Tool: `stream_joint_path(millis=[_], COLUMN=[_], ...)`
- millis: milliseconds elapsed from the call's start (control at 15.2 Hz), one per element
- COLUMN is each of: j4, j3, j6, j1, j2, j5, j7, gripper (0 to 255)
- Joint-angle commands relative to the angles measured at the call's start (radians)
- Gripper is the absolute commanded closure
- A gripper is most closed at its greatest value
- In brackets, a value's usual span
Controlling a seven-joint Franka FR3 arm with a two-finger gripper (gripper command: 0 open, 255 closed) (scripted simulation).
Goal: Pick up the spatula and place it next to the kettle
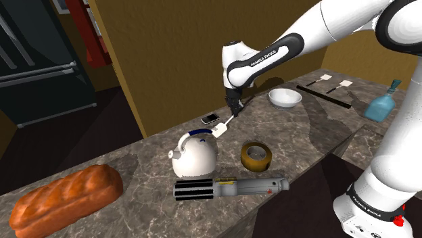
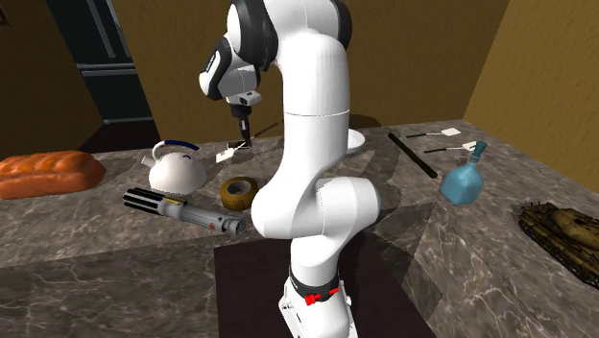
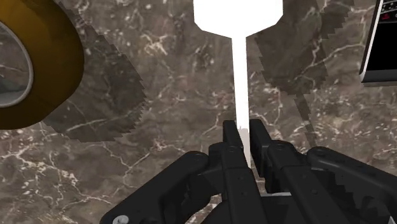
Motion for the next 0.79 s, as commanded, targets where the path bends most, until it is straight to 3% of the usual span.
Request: stream_joint_path(millis=[0, 726], j4=[-0.011, -0.053], j3=[-0.002, -0.017], j6=[0.025, 0.151], j1=[0.001, 0.011], j2=[0.014, 0.104], j5=[-0.007, -0.054], j7=[0.006, 0.043], gripper=[255, 255])
